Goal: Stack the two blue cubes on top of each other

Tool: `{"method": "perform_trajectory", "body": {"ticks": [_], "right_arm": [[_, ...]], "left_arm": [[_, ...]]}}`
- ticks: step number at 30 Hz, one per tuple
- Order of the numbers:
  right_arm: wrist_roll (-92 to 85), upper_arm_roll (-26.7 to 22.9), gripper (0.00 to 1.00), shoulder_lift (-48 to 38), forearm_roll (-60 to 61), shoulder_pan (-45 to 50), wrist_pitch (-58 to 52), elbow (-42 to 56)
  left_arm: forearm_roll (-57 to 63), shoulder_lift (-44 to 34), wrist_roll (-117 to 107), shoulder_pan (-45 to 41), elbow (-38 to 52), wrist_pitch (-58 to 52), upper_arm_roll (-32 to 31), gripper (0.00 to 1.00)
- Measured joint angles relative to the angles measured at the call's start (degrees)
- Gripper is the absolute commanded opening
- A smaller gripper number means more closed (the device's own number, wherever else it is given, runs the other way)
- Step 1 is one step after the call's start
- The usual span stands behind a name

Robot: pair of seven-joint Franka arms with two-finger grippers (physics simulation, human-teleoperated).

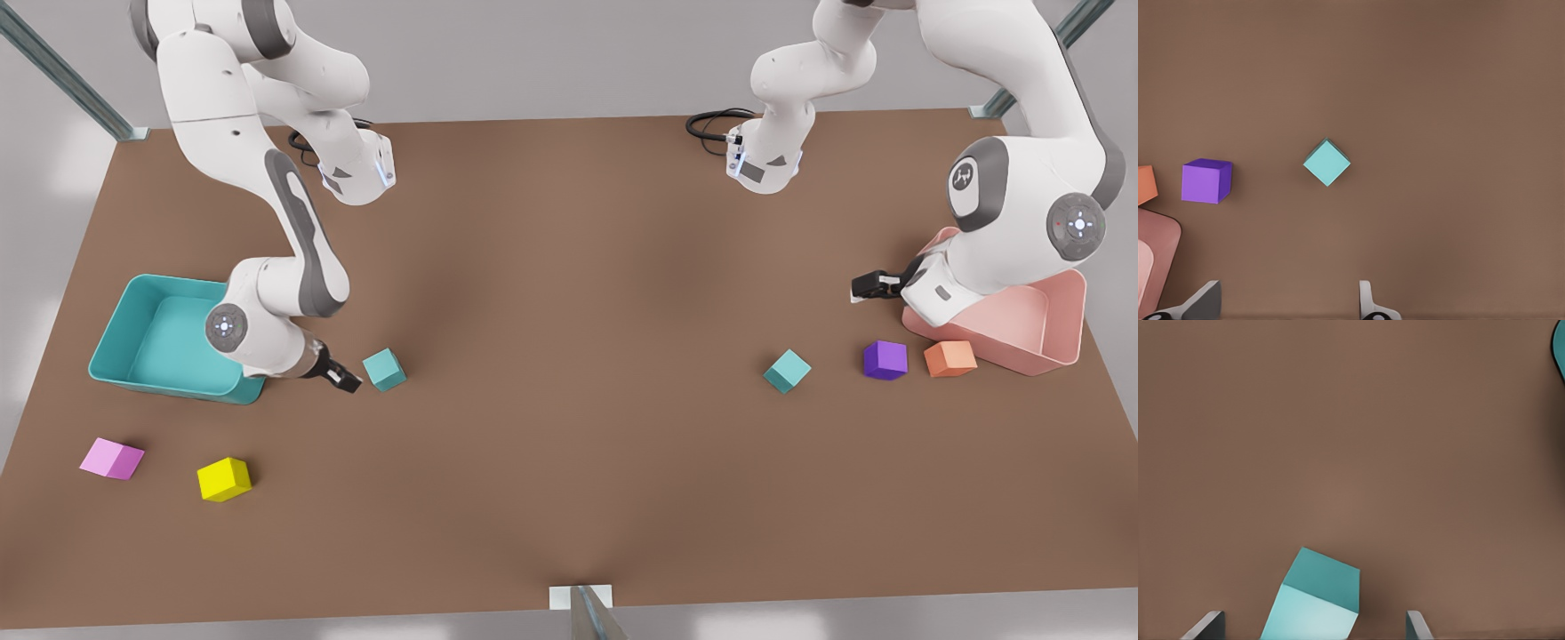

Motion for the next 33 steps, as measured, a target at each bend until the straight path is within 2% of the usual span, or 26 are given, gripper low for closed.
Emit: {"method": "perform_trajectory", "body": {"ticks": [13, 33], "right_arm": [[10.4, 0.2, 1.00, 0.2, 2.6, 3.4, 10.6, -5.7], [17.7, 0.1, 1.00, 4.3, 2.6, 5.3, 13.6, -6.7]], "left_arm": [[0.0, 0.5, 0.2, 0.3, -0.1, 0.4, 0.0, 1.00], [0.0, 1.8, 0.3, 0.2, -0.5, 0.7, 0.0, 1.00]]}}
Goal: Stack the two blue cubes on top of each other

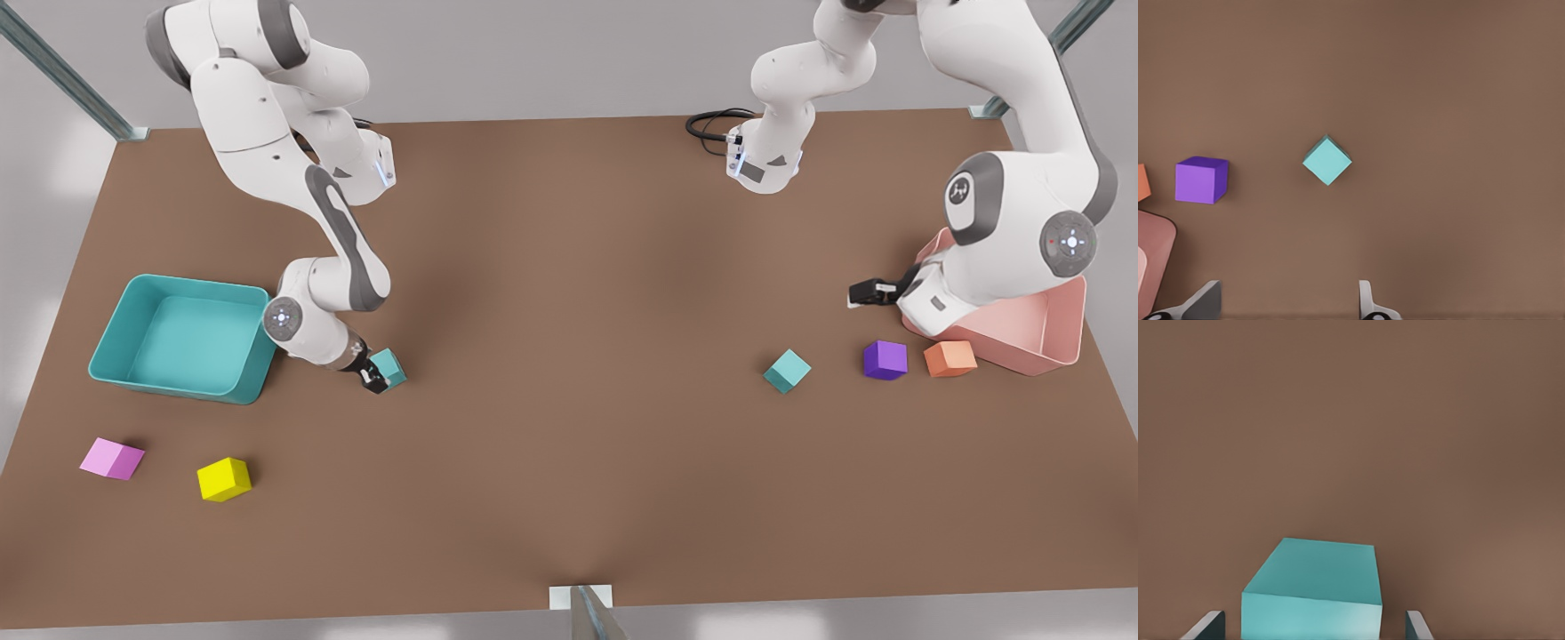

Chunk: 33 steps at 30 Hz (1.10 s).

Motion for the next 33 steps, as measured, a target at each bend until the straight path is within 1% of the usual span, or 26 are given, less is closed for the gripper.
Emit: {"method": "perform_trajectory", "body": {"ticks": [7, 12, 13, 14, 15, 16, 17, 19, 22, 24, 27, 29, 33], "right_arm": [[1.1, -0.1, 1.00, 3.5, -0.4, 0.2, 0.2, 1.9], [1.7, 0.0, 1.00, 4.5, -0.5, 0.1, 0.1, 2.1], [1.8, 0.0, 0.89, 4.5, -0.5, 0.1, 0.1, 2.2], [1.8, 0.0, 0.73, 4.5, -0.5, 0.1, 0.0, 2.2], [1.7, 0.0, 0.66, 4.5, -0.4, 0.1, 0.0, 2.2], [1.6, 0.0, 0.60, 4.4, -0.3, 0.0, 0.0, 2.2], [1.5, 0.0, 0.55, 4.4, -0.2, 0.1, 0.0, 2.3], [1.2, 0.1, 0.54, 4.4, 0.0, 0.2, 0.0, 3.0], [0.9, 0.4, 0.54, 4.1, 0.6, 1.8, -1.7, 5.8], [1.1, 2.1, 0.56, 3.5, 2.2, 3.8, -3.5, 8.4], [3.1, 2.8, 0.56, 4.6, 3.6, 12.4, -5.2, 13.6], [5.1, 2.8, 0.56, 6.5, 4.0, 17.6, -5.8, 17.5], [10.2, 2.7, 0.56, 11.3, 4.0, 25.5, -6.6, 25.2]], "left_arm": [[2.0, 3.2, 0.0, 1.7, 0.1, 1.4, 0.1, 1.00], [7.3, 8.4, -2.9, 2.1, 0.1, 3.2, 0.1, 1.00], [7.7, 8.7, -3.6, 2.0, 0.1, 3.4, 0.1, 1.00], [8.0, 8.4, -4.6, -0.4, -0.2, 3.6, 1.9, 1.00], [7.6, 7.6, -5.5, -9.7, -1.0, 4.0, 10.7, 1.00], [6.2, 7.1, -6.4, -15.4, -1.8, 4.5, 16.1, 1.00], [5.0, 6.2, -7.7, -17.9, -4.2, 5.9, 18.9, 1.00], [3.2, 5.0, -11.0, -19.6, -8.1, 10.0, 21.0, 1.00], [-0.2, 4.7, -16.6, -19.9, -13.5, 18.1, 21.7, 1.00], [-2.1, 4.8, -19.9, -19.9, -15.7, 23.2, 21.7, 1.00], [-3.7, 5.9, -24.3, -20.1, -18.9, 30.5, 21.7, 1.00], [-4.2, 7.0, -27.4, -20.4, -20.1, 33.9, 20.5, 1.00], [-5.7, 8.4, -32.7, -20.7, -23.8, 39.4, 19.2, 1.00]]}}
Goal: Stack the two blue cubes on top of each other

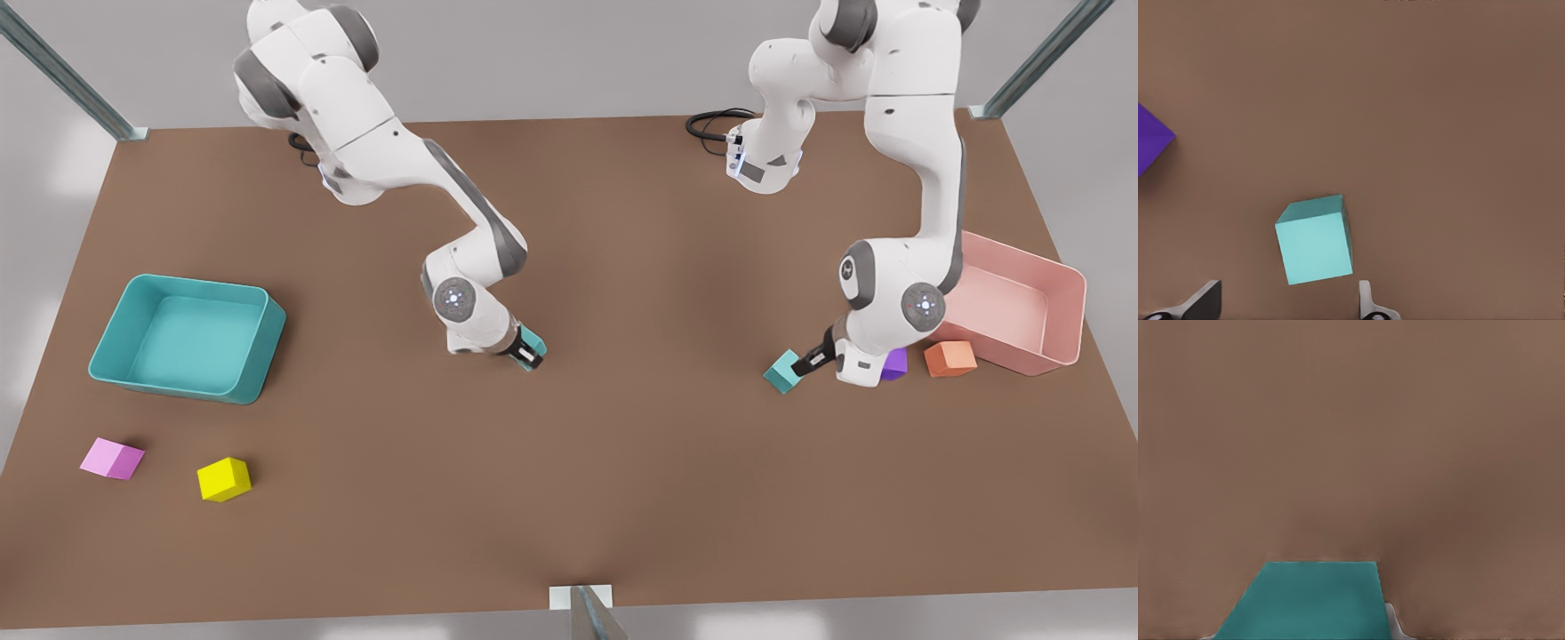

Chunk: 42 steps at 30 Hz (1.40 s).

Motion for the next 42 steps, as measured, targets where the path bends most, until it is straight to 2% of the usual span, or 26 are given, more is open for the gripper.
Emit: {"method": "perform_trajectory", "body": {"ticks": [5, 11, 12, 13, 26, 30, 33, 34, 35, 36, 40, 42], "right_arm": [[8.0, -0.4, 0.57, 8.1, -2.9, 7.1, -0.2, 10.7], [17.9, -0.6, 0.58, 14.4, -7.1, 9.8, -0.3, 18.7], [19.3, -0.6, 0.69, 14.8, -7.4, 9.9, -0.3, 19.1], [20.7, -0.8, 1.00, 15.2, -7.7, 9.9, -0.4, 19.6], [34.0, -1.5, 1.00, 14.7, -9.2, 8.4, -1.3, 20.8], [35.4, -1.0, 1.00, 11.9, -9.1, 0.7, -5.2, 21.1], [31.4, -1.6, 1.00, 11.4, -10.4, -7.7, -12.3, 24.2], [28.6, -1.9, 1.00, 11.3, -11.5, -10.6, -14.5, 24.7], [25.0, -2.1, 1.00, 10.2, -13.7, -13.3, -16.9, 25.0], [21.0, -2.3, 1.00, 7.7, -17.6, -14.9, -19.6, 25.1], [4.5, -2.3, 1.00, -9.2, -28.4, -18.0, -33.1, 25.7], [-2.5, -1.9, 1.00, -19.7, -29.0, -19.3, -39.5, 22.9]], "left_arm": [[-1.3, 2.6, -5.1, 0.2, -0.6, 5.1, -0.2, 1.00], [-1.6, 5.7, -8.8, 0.1, -1.6, 7.9, -0.3, 1.00], [-1.6, 6.1, -9.3, 0.1, -1.6, 8.2, -0.4, 1.00], [-1.6, 6.2, -9.7, 0.0, -1.6, 8.5, -0.4, 1.00], [-1.8, 8.3, -13.9, -0.3, -2.9, 10.0, -1.4, 1.00], [-1.8, 9.4, -14.6, -0.6, -2.9, 10.2, -2.1, 1.00], [-1.8, 10.2, -15.1, -0.7, -2.9, 10.3, -2.4, 1.00], [-1.8, 10.4, -15.3, -0.7, -2.8, 10.3, -2.4, 0.76], [-1.8, 10.5, -15.4, -0.7, -2.8, 10.3, -2.5, 0.60], [-1.7, 10.5, -15.6, -0.6, -2.8, 10.3, -2.5, 0.53], [-1.0, 9.9, -16.7, -0.6, -2.5, 10.3, -2.5, 0.54], [0.2, 5.3, -16.7, -0.3, -2.4, 9.2, -4.7, 0.55]]}}
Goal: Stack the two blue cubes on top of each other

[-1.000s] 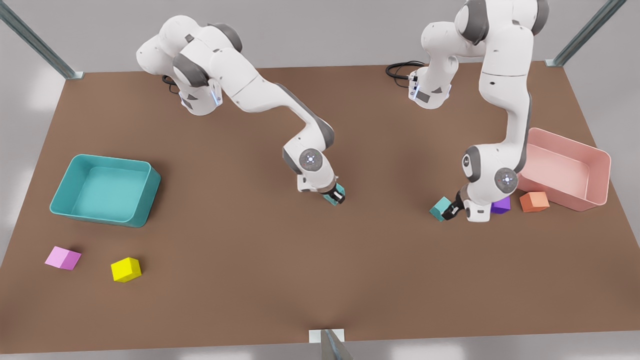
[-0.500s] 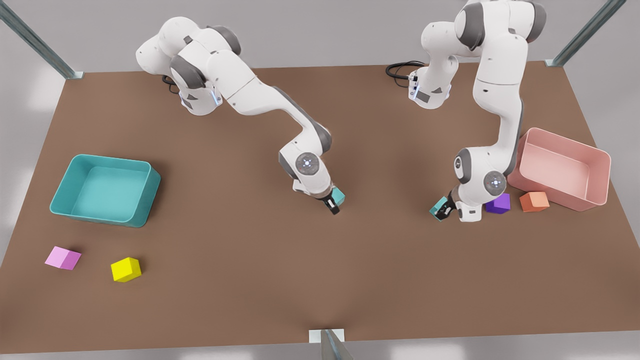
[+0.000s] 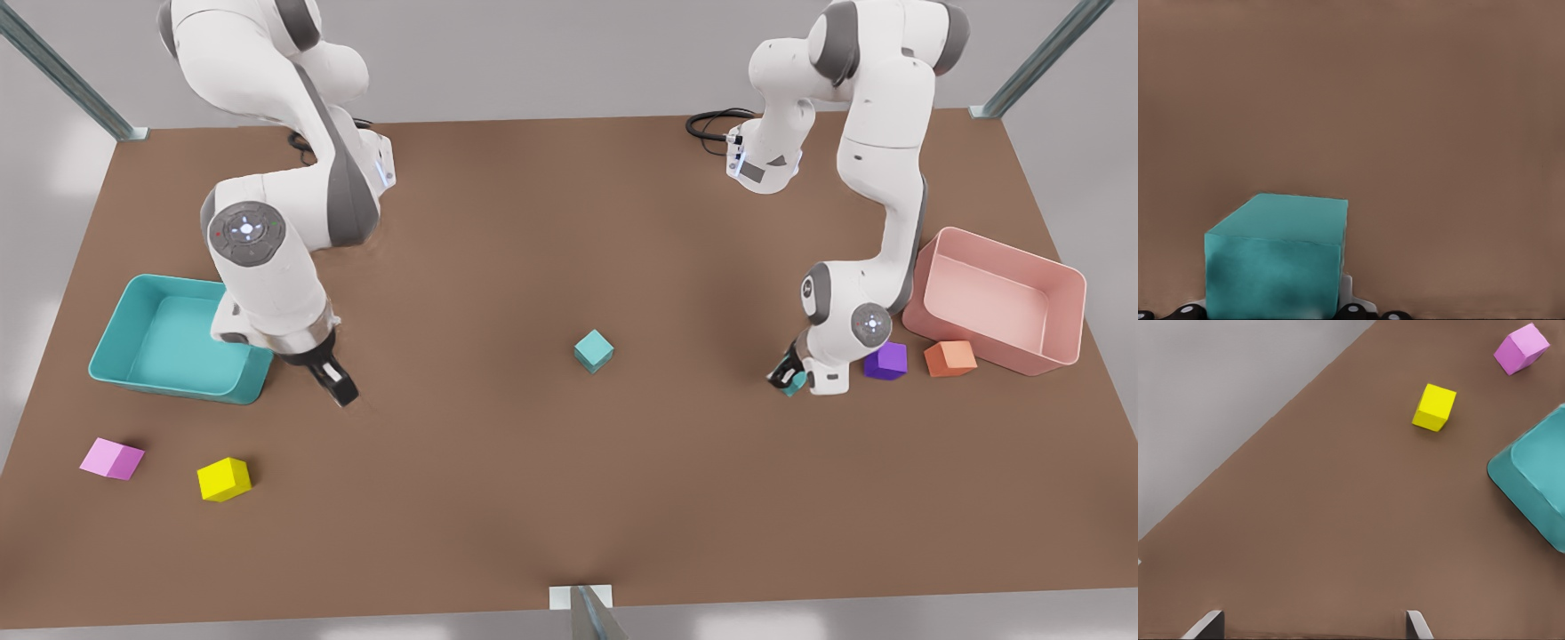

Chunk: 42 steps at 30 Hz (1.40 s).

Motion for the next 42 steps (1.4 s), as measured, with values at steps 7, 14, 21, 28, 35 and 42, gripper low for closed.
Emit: {"method": "perform_trajectory", "body": {"ticks": [7, 14, 21, 28, 35, 42], "right_arm": [[-19.4, -2.0, 1.00, -8.5, 6.1, 1.1, -7.9, -9.7], [-32.3, -1.9, 1.00, -8.1, 7.4, 2.4, -10.6, -10.6], [-41.1, -2.0, 1.00, -7.5, 7.9, 1.6, -11.5, -10.8], [-47.0, -1.9, 1.00, -7.0, 8.1, 2.0, -11.7, -10.8], [-51.0, -1.9, 1.00, -6.8, 8.1, 1.9, -11.8, -10.8], [-53.8, -1.9, 1.00, -6.4, 8.1, 2.0, -11.7, -10.8]], "left_arm": [[11.8, -2.4, -1.5, -7.5, 6.1, -14.8, -34.5, 0.59], [26.6, 18.3, -10.4, -12.4, 29.9, -18.3, -35.7, 0.59], [29.5, 19.2, -17.3, -11.4, 30.3, -19.7, -35.7, 0.59], [29.9, 19.2, -21.8, -8.0, 30.3, -20.2, -35.8, 0.59], [29.9, 19.9, -24.7, -7.7, 30.2, -20.2, -35.8, 1.00], [29.4, 19.7, -26.7, -7.2, 30.6, -20.4, -36.1, 1.00]]}}
